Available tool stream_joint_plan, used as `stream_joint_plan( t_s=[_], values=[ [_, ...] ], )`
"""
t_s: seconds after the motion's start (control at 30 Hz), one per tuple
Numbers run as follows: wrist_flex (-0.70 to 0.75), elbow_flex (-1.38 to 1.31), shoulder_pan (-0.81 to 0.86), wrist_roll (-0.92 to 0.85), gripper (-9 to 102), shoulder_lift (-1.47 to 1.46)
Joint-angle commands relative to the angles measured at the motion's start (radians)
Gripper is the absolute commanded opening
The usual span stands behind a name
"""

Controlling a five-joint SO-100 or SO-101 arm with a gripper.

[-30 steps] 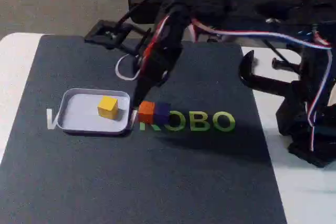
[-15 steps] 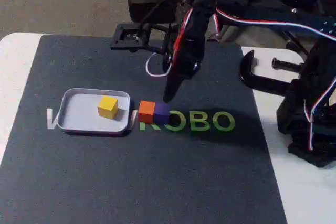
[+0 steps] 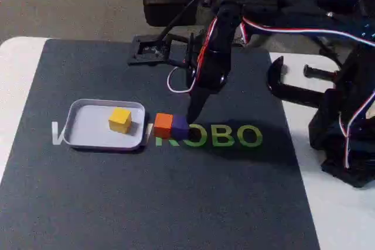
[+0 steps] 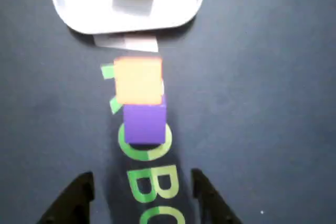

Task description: Move blocks one by one until all three blocks are in the tray.

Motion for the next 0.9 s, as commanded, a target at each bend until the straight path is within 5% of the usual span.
stream_joint_plan(
  t_s=[0.0, 0.87],
  values=[
    [-0.009, 0.003, -0.003, -0.005, 22, 0.055],
    [-0.202, 0.101, 0.009, -0.041, 22, -0.066]
  ],
)
